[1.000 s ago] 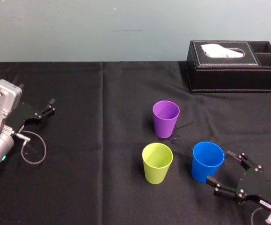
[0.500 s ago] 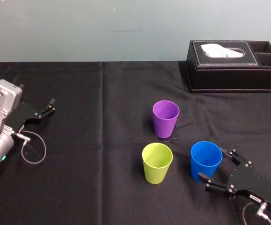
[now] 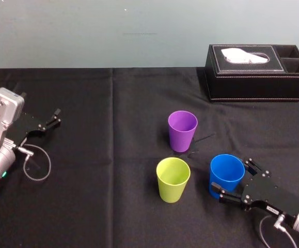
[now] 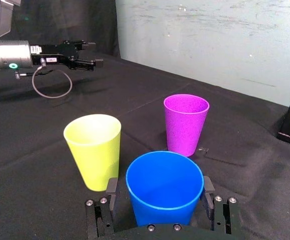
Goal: Stack the three plastic cups sequentially using one hand.
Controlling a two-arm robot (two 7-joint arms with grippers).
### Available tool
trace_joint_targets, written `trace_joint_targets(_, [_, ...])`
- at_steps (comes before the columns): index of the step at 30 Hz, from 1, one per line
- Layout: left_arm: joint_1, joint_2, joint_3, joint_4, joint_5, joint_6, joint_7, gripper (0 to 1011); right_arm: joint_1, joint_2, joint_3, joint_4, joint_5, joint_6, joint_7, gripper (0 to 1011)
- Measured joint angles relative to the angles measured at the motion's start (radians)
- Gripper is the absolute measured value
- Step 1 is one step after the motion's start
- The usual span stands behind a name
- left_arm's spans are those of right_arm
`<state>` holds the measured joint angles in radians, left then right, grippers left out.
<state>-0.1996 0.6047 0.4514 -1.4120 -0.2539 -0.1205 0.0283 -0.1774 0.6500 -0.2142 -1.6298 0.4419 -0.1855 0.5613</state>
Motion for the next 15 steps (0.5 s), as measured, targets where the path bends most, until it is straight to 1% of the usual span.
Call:
trace_joint_targets(7, [0.000, 0.000, 0.000, 0.000, 0.000, 0.000, 0.000, 1011, -0.002, 0.001, 0.000, 0.000, 0.000, 0.000, 0.000, 998])
trace_joint_targets(11, [0.000, 0.000, 0.000, 0.000, 0.000, 0.000, 0.000, 1011, -0.003, 0.002, 0.000, 0.000, 0.000, -0.001, 0.000, 930])
trace_joint_targets(13, [0.000, 0.000, 0.000, 0.000, 0.000, 0.000, 0.000, 1011, -0.004, 0.002, 0.000, 0.000, 0.000, -0.002, 0.000, 869])
trace_joint_targets(15, [0.000, 0.000, 0.000, 0.000, 0.000, 0.000, 0.000, 1011, -0.004, 0.003, 0.000, -0.001, 0.000, -0.003, 0.000, 838])
